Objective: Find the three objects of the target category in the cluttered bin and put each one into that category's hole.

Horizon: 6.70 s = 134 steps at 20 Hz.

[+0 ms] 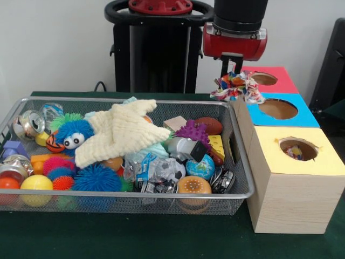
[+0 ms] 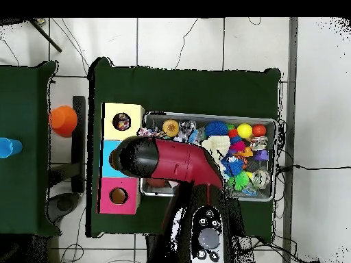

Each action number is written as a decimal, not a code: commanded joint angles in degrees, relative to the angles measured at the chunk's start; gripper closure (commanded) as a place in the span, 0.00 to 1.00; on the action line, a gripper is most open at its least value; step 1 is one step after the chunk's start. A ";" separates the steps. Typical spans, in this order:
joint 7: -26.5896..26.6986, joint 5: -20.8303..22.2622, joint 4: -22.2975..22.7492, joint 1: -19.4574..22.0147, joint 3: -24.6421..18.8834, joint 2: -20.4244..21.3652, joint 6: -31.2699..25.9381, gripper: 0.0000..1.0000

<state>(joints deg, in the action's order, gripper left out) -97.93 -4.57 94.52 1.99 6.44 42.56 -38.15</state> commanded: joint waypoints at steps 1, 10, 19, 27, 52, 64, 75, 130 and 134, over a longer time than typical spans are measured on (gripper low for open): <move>-15.59 -3.02 -5.59 -0.91 0.09 -3.46 -7.89 1.00; -16.95 -4.64 -6.83 -2.89 0.35 -6.30 -5.61 1.00; -17.08 -6.41 -7.95 -5.25 0.69 -9.55 -2.10 1.00; -16.95 -7.21 -10.41 -7.30 1.62 -11.78 1.02 1.00; -14.66 -9.48 -10.73 -8.17 0.86 -12.74 8.07 1.00; -14.07 -10.17 -9.22 -7.91 -0.90 -13.70 11.45 1.00; -13.79 -10.80 -8.13 -8.54 -1.46 -15.50 13.39 1.00; -18.18 -18.36 -6.58 -11.89 1.31 -18.58 11.95 1.00; -17.82 -18.37 -6.16 -11.57 1.34 -17.45 10.50 1.00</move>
<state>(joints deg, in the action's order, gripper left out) -103.28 -21.28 83.98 -11.23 11.35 26.26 -26.36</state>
